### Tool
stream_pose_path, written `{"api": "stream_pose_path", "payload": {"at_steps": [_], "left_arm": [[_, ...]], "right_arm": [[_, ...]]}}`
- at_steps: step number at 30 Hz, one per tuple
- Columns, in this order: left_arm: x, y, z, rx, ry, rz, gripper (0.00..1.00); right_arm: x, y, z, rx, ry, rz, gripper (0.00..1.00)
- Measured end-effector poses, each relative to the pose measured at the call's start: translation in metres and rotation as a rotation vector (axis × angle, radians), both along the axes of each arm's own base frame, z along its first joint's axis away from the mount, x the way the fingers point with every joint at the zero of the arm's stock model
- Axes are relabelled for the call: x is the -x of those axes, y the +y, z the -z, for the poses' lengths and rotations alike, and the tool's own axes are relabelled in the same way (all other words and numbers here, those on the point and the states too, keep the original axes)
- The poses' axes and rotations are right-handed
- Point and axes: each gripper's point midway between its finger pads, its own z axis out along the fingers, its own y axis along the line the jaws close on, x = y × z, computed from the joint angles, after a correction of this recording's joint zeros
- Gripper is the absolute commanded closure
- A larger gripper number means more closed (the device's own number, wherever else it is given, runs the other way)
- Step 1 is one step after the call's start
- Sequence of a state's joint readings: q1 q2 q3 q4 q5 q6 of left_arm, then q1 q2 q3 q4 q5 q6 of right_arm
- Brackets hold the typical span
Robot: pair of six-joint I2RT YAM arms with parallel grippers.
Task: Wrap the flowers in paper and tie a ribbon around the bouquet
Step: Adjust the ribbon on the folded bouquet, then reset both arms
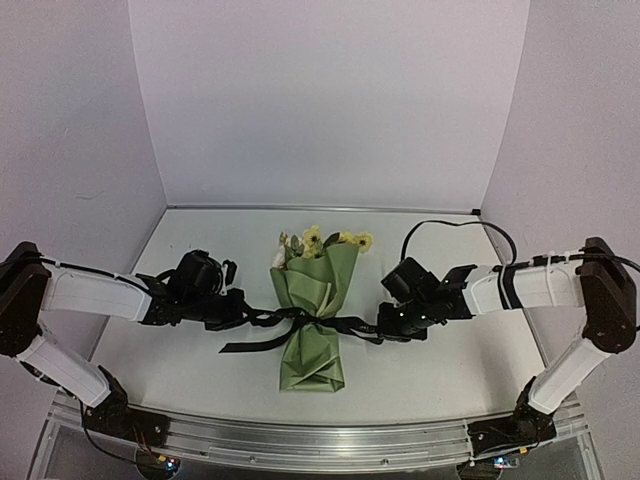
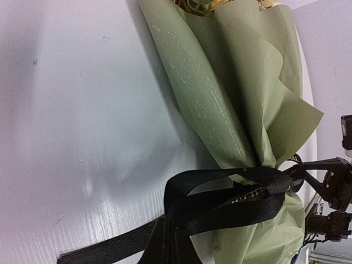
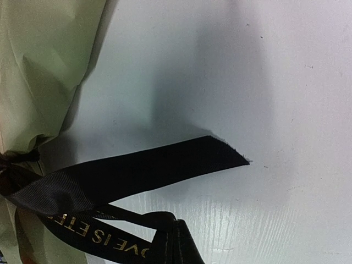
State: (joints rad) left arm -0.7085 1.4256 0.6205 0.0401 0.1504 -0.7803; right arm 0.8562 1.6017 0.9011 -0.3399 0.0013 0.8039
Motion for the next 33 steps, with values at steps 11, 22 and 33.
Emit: {"api": "stream_pose_path", "payload": {"at_steps": [11,22,33], "left_arm": [[0.002,0.0,0.001,-0.065,-0.066,0.033,0.64],[-0.004,0.032,-0.043,-0.111,-0.182,-0.076,0.0],[-0.008,0.046,-0.137,-0.034,-0.375,-0.129,0.0]], "right_arm": [[0.009,-0.014,-0.005,0.109,0.049,-0.053,0.57],[0.031,-0.043,-0.02,0.187,0.096,-0.078,0.02],[0.033,-0.05,-0.076,0.093,-0.036,-0.1,0.02]]}}
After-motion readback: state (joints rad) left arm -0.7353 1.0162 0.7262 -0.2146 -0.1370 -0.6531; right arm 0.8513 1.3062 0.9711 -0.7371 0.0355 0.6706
